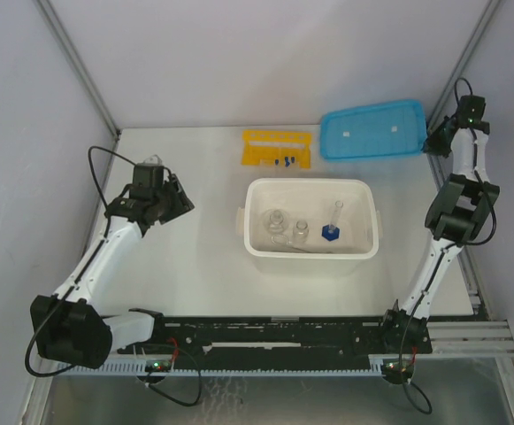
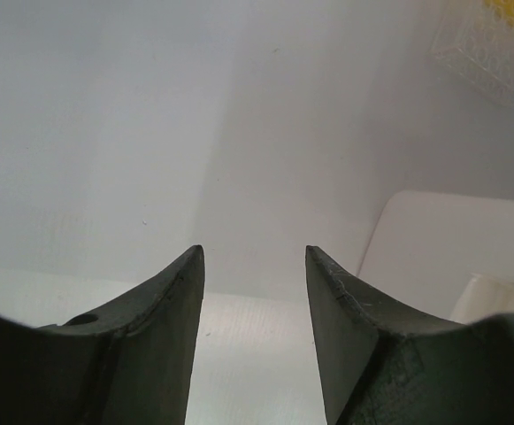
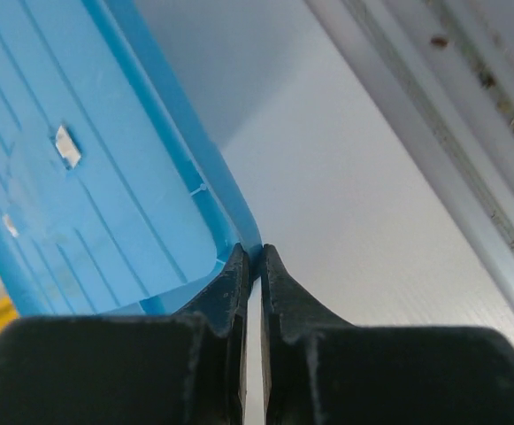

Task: Organize the chemistry lab equipment
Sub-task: Pick up the storage box lid at the center of the board.

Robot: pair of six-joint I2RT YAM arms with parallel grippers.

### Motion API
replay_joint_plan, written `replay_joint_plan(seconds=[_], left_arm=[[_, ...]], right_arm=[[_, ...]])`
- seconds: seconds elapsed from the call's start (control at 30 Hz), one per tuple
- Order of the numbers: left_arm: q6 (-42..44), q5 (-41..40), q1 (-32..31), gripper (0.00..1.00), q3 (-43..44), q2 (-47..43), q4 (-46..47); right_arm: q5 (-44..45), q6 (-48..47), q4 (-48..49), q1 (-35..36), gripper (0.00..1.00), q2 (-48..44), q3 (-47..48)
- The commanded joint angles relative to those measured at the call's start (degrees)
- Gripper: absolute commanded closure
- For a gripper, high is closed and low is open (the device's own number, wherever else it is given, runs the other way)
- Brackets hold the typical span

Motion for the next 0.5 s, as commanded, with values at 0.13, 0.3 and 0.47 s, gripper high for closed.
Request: replay_joint_plan(seconds=[0.13, 0.3, 0.47], left_arm=[[2.21, 5.71, -0.46, 0.45, 0.58, -5.53, 4.92], [2.47, 9.6, -0.4, 0.44, 2.99, -5.83, 6.82], [2.28, 15.11, -0.46, 0.43, 7.26, -3.99, 8.06]], right_arm=[[2.13, 3.16, 4.74, -0.5, 1.0, -11.52, 6.92], [0.48, 1.63, 4.24, -0.32, 1.0, -17.0, 9.71], [-2.74, -0.6, 2.6, 0.8, 1.0, -23.55, 10.3]])
